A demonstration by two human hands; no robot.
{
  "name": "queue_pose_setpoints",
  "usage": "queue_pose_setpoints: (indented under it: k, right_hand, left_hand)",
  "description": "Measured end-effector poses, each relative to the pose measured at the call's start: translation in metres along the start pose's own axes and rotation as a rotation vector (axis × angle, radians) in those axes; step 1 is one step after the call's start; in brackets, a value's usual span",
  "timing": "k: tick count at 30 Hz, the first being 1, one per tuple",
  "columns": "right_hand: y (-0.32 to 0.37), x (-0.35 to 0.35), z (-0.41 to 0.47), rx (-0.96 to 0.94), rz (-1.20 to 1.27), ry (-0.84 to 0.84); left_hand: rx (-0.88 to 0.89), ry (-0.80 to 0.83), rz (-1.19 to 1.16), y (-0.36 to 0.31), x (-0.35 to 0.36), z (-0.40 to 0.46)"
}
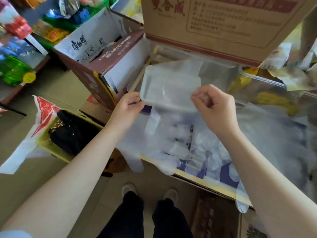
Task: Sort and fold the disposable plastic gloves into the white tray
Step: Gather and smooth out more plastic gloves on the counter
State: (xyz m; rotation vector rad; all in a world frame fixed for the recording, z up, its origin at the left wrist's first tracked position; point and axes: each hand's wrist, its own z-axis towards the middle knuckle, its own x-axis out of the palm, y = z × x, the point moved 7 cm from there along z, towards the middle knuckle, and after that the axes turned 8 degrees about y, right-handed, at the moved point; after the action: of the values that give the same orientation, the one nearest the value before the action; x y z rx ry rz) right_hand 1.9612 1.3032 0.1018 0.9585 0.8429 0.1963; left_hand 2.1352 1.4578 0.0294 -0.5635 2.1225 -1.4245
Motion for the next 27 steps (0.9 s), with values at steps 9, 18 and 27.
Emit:
queue_pose_setpoints:
  k: [9, 18, 27]
  right_hand:
    - [0.054, 0.137, -0.070, -0.423, -0.821, 0.603]
    - [0.019, 0.184, -0.108, -0.038, -0.549, 0.770]
    - [-0.018, 0.185, -0.096, 0.385, -0.711, 0.646]
  left_hand:
    - [-0.426, 0.299, -0.337, 0.037, -0.014, 0.003]
    - [-0.174, 0.270, 0.373, 0.064, -0.031, 0.015]
    - [-0.060, 0.139, 0.523, 0.065, -0.060, 0.033]
